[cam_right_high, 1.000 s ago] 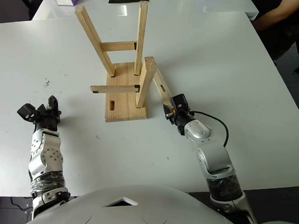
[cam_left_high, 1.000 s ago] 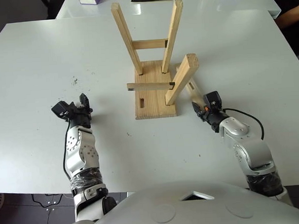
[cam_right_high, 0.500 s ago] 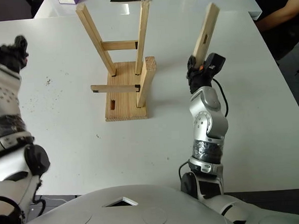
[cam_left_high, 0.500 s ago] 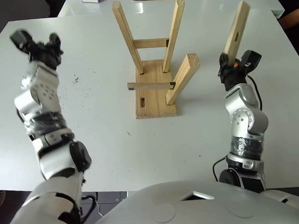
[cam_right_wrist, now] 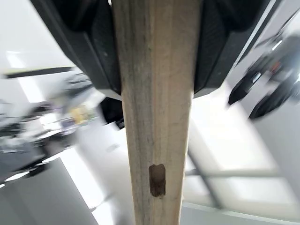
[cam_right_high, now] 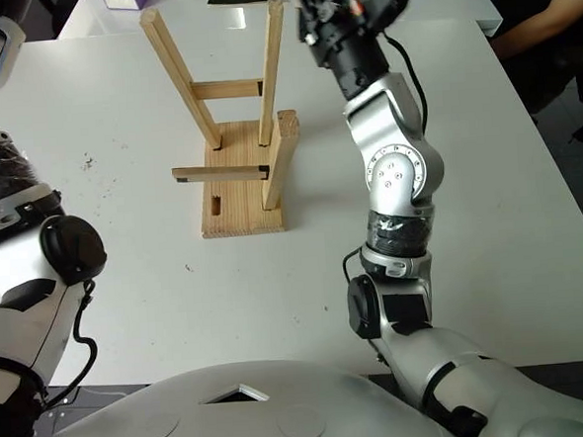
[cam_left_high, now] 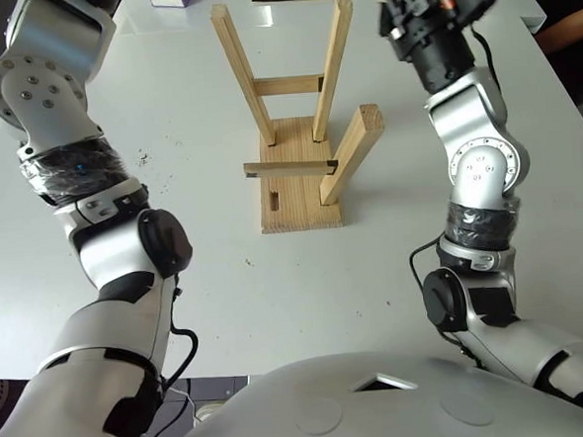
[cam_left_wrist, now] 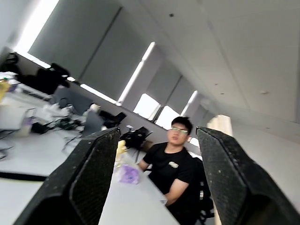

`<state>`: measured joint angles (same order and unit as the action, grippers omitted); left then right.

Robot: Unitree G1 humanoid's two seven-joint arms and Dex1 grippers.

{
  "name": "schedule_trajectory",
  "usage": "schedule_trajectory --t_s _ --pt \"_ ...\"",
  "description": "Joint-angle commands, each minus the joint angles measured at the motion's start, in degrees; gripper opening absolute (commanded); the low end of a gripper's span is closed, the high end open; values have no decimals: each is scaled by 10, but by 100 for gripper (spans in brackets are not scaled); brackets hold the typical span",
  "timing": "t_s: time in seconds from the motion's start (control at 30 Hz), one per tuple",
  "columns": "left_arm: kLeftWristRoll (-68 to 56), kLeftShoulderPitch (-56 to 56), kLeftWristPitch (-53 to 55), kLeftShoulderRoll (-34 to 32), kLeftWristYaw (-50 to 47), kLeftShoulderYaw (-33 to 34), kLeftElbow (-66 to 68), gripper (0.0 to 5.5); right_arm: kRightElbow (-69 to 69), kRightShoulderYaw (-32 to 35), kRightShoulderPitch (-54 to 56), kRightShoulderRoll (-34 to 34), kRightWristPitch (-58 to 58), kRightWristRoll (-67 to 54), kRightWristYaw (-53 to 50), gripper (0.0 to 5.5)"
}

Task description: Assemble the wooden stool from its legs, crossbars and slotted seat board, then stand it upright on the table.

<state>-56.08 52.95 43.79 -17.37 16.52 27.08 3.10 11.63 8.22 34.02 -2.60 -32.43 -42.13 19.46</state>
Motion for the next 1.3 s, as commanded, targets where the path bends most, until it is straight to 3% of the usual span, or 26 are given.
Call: schedule_trajectory --t_s 0.03,0.1,0.27,0.47,0.83,1.3 --pt "-63 -41 44 12 36 -31 -72 334 85 -12 -6 -67 -58 -71 80 206" --pt "-112 -52 72 7 36 -30 -102 366 100 -6 -4 -95 -87 -106 102 206" --pt "-253 -71 119 -7 32 -21 -137 368 118 4 -14 -178 -128 -164 177 206" --pt "-360 -80 160 -63 74 -34 -129 368 115 38 -13 -222 -148 -235 207 204" --pt "-345 -73 172 -107 170 -103 -126 368 122 3 -31 -274 -172 -252 268 204" --pt "-321 -73 164 -142 238 -114 -124 368 119 -22 -56 -305 -177 -238 301 204"
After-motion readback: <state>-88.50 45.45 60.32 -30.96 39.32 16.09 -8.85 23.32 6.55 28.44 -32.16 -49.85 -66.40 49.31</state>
